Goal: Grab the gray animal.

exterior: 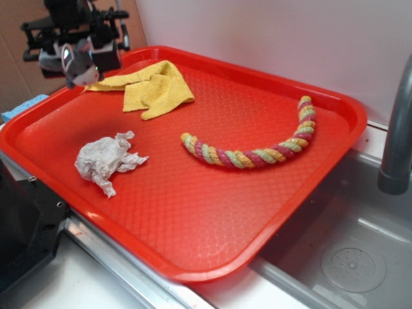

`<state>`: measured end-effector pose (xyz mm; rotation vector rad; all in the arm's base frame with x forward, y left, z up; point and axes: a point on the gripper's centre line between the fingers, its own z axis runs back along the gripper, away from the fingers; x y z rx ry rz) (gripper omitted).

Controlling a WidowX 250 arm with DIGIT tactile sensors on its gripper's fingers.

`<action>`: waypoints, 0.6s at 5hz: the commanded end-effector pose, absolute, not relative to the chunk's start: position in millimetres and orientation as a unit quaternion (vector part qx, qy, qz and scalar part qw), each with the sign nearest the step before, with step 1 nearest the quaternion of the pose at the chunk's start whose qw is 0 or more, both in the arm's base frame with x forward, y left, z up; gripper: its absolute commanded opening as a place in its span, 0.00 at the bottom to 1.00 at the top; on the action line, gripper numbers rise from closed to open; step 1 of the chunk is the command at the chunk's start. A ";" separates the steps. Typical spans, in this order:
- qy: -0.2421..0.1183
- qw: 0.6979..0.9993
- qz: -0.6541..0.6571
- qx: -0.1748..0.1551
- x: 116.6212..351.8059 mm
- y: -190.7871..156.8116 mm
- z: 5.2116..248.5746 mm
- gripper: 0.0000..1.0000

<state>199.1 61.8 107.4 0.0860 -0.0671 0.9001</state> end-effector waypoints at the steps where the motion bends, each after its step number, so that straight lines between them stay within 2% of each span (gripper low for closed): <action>1: -0.019 0.934 0.355 -0.043 209.3 34.5 174.0 0.00; 2: -0.037 0.940 0.331 -0.070 211.2 11.7 206.3 0.00; 3: -0.064 0.943 0.315 -0.090 205.5 -5.4 225.9 0.00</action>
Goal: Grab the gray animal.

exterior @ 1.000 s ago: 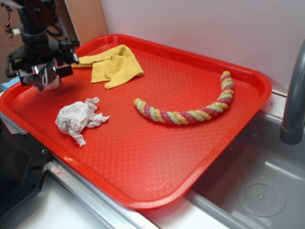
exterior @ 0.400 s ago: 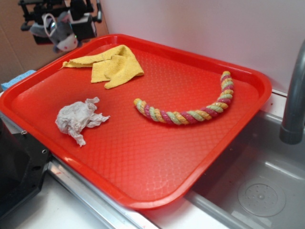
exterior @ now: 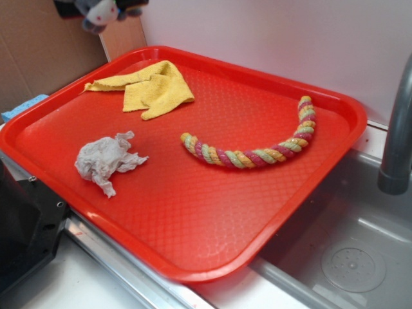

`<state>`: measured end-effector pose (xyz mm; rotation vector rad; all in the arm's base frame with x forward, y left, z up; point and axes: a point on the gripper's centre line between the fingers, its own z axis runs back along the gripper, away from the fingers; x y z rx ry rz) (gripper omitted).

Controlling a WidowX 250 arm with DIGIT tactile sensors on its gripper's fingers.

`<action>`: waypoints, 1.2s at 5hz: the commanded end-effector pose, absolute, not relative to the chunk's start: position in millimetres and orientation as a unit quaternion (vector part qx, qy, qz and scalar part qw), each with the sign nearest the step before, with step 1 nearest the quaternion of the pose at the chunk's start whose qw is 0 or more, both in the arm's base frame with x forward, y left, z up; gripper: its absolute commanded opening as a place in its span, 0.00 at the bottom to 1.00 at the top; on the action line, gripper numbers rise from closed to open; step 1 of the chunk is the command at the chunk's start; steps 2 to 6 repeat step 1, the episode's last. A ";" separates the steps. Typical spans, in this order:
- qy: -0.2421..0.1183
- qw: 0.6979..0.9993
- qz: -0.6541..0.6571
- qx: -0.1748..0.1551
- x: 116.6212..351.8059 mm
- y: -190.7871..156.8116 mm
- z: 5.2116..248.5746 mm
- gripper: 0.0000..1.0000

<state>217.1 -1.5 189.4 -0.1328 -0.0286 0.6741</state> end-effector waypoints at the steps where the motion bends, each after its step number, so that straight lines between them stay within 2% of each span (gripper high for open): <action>1: -0.054 0.935 0.339 -0.093 206.9 2.0 222.4 0.00; 6: -0.054 0.935 0.339 -0.093 206.9 2.0 222.4 0.00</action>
